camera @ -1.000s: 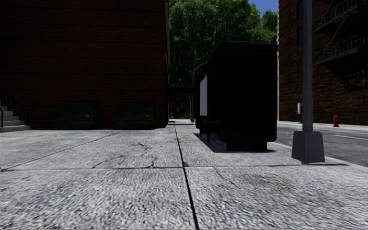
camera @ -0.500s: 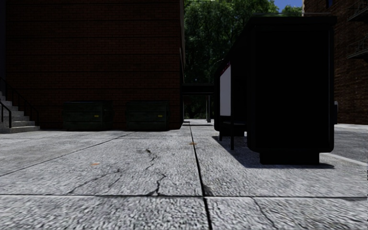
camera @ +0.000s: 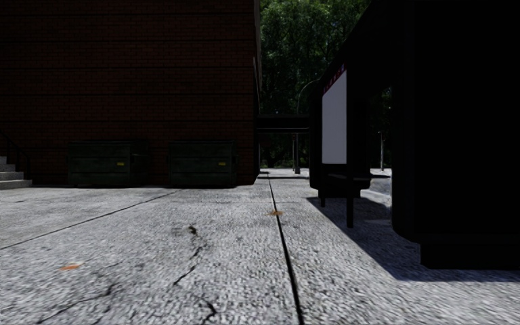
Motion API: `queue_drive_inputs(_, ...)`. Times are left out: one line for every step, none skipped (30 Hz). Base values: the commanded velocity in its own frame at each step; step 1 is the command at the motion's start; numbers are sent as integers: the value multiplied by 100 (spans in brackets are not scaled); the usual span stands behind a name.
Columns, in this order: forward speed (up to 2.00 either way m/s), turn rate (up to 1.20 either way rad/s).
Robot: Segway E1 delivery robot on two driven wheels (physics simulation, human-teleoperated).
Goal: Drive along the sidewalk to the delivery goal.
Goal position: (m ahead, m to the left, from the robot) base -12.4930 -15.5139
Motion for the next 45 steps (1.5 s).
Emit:
queue_drive_inputs(200,0)
queue_drive_inputs(200,0)
queue_drive_inputs(200,0)
queue_drive_inputs(200,0)
queue_drive_inputs(200,0)
queue_drive_inputs(200,0)
queue_drive_inputs(200,0)
queue_drive_inputs(200,0)
queue_drive_inputs(200,0)
queue_drive_inputs(200,0)
queue_drive_inputs(200,0)
queue_drive_inputs(200,0)
queue_drive_inputs(200,0)
queue_drive_inputs(200,0)
queue_drive_inputs(200,0)
queue_drive_inputs(200,0)
queue_drive_inputs(200,0)
queue_drive_inputs(200,0)
queue_drive_inputs(200,0)
queue_drive_inputs(200,0)
queue_drive_inputs(200,0)
queue_drive_inputs(200,0)
queue_drive_inputs(200,0)
queue_drive_inputs(200,0)
queue_drive_inputs(200,0)
queue_drive_inputs(200,0)
queue_drive_inputs(200,0)
queue_drive_inputs(200,0)
queue_drive_inputs(200,0)
queue_drive_inputs(200,0)
queue_drive_inputs(200,0)
queue_drive_inputs(200,0)
queue_drive_inputs(200,0)
queue_drive_inputs(200,0)
queue_drive_inputs(200,0)
queue_drive_inputs(200,0)
queue_drive_inputs(200,0)
queue_drive_inputs(200,0)
queue_drive_inputs(200,0)
queue_drive_inputs(200,0)
queue_drive_inputs(200,0)
queue_drive_inputs(200,0)
queue_drive_inputs(200,0)
queue_drive_inputs(200,0)
queue_drive_inputs(200,0)
